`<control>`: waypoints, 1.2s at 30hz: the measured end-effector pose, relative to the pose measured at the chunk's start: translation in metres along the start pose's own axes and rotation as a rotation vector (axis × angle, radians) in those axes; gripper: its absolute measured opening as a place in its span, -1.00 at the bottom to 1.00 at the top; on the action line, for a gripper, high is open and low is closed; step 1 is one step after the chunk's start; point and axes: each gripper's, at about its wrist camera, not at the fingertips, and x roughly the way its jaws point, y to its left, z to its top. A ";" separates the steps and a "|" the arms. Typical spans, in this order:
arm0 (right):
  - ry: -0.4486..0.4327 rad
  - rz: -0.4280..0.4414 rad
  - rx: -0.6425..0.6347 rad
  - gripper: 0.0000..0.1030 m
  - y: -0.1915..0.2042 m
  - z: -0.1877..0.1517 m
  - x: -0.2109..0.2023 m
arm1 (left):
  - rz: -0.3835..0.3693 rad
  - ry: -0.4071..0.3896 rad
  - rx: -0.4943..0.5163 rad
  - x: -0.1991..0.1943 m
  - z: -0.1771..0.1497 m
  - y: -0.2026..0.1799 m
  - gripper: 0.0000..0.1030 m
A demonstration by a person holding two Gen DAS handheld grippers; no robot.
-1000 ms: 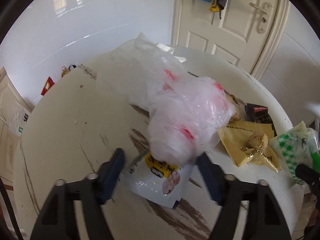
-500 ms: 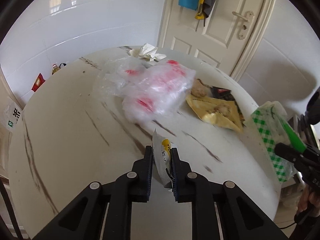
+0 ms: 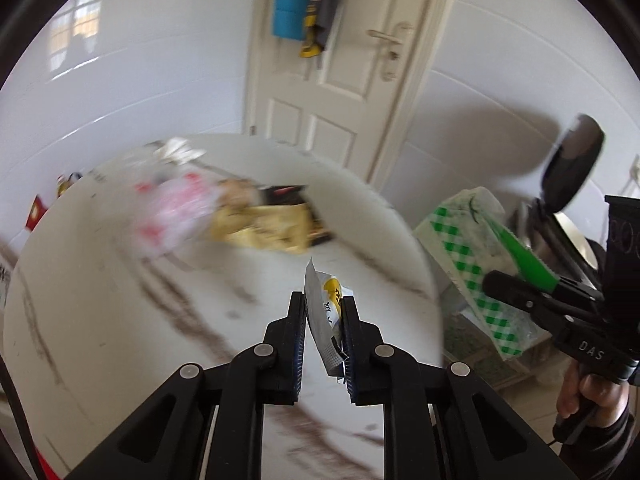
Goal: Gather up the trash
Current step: 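Carry packet and rice bag to the blue bin and release both, then move both tools back over the table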
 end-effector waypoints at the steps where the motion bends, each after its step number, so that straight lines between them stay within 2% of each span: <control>1: -0.015 -0.018 0.016 -0.70 -0.009 -0.003 -0.010 | -0.015 0.003 0.019 0.004 0.003 -0.013 -0.75; 9: -0.055 -0.170 0.143 -0.70 -0.089 -0.033 -0.065 | -0.136 0.064 0.167 0.061 0.023 -0.132 -0.75; 12: -0.048 -0.220 0.191 -0.70 -0.121 -0.045 -0.070 | -0.156 0.098 0.210 0.090 0.029 -0.168 -0.75; 17: -0.028 -0.281 0.260 -0.68 -0.169 -0.057 -0.056 | -0.146 0.168 0.249 0.142 0.038 -0.202 -0.75; 22: 0.000 -0.317 0.295 -0.42 -0.210 -0.067 -0.033 | -0.117 0.236 0.272 0.188 0.038 -0.221 -0.74; 23: 0.008 -0.328 0.310 -0.22 -0.217 -0.070 -0.032 | -0.115 0.249 0.272 0.197 0.036 -0.223 -0.74; 24: 0.009 -0.324 0.332 -0.12 -0.224 -0.075 -0.032 | -0.111 0.262 0.275 0.208 0.037 -0.224 -0.74; 25: 0.007 -0.320 0.344 -0.11 -0.229 -0.078 -0.035 | -0.104 0.277 0.274 0.221 0.039 -0.223 -0.74; 28: 0.022 -0.389 0.378 0.21 -0.244 -0.087 -0.040 | -0.094 0.300 0.283 0.247 0.041 -0.229 -0.73; 32: 0.025 -0.433 0.391 0.31 -0.251 -0.093 -0.049 | -0.082 0.317 0.299 0.282 0.040 -0.244 -0.66; 34: 0.021 -0.436 0.396 0.33 -0.250 -0.094 -0.053 | -0.071 0.321 0.304 0.290 0.039 -0.250 -0.48; 36: 0.022 -0.445 0.399 0.34 -0.251 -0.095 -0.057 | -0.058 0.312 0.306 0.291 0.039 -0.255 0.29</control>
